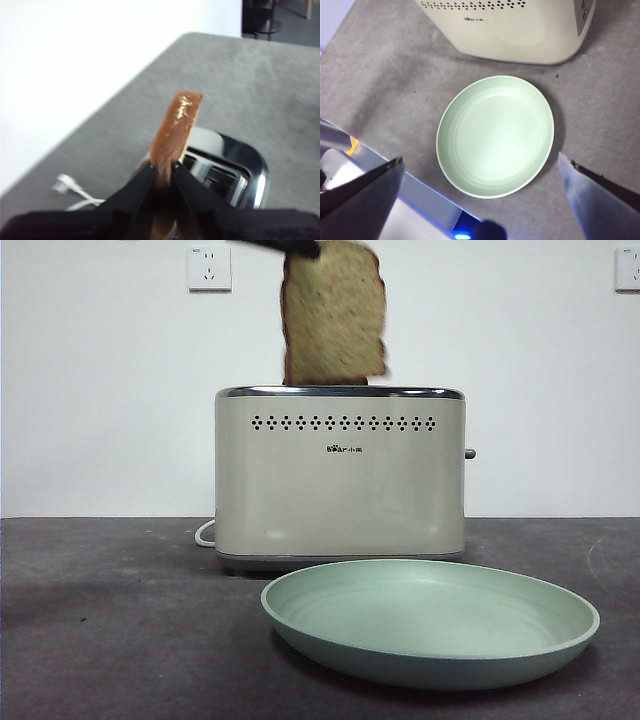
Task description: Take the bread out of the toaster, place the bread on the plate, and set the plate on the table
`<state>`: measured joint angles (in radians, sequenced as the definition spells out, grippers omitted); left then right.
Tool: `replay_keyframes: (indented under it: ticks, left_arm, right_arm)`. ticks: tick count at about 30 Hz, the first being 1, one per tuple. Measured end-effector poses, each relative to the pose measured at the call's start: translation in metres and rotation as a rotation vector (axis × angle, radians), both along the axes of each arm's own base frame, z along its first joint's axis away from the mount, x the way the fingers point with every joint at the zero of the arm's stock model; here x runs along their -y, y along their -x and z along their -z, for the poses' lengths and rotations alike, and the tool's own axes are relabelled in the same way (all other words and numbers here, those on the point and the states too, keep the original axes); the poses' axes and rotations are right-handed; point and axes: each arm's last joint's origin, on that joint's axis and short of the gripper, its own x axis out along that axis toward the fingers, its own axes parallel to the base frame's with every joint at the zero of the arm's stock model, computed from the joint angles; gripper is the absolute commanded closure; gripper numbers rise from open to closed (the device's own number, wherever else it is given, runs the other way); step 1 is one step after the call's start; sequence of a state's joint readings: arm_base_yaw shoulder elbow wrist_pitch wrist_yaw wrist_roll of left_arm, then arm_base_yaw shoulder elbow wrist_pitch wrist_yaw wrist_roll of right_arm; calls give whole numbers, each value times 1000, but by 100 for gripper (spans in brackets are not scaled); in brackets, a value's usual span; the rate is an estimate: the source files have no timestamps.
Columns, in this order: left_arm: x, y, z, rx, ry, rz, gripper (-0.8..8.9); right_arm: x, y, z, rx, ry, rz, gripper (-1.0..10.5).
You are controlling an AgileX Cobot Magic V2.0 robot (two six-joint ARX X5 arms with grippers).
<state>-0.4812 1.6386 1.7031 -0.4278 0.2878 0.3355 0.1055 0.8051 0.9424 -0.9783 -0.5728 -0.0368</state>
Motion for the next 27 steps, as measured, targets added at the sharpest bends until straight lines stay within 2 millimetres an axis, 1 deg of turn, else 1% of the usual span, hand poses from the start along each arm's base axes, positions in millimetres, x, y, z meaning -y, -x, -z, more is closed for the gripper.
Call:
replay_keyframes:
  ticks: [5,9,12,16,24,27]
  left_arm:
    - [-13,21,-34,54,33,-59,819]
    - [-28,49,-56,60,74,-73,819]
    - [-41,74,-66,28,70,-78,819]
    - [-56,104,-73,-38,48,-64,819]
    - [-80,151,-83,-98,57,-60,819]
    - [-88,167,-81,-101,61,-62,819]
  right_arm:
    - [0,0,0,1,0,0,293]
    - [0,0,0,0,0,0,293]
    - [0,0,0,3,0,0,294]
    - [0,-1,-1,17,-1,0,294]
    - [0,-2,-2,25,-2,0,294]
    - [0,-2,-2,26,-2,0,294]
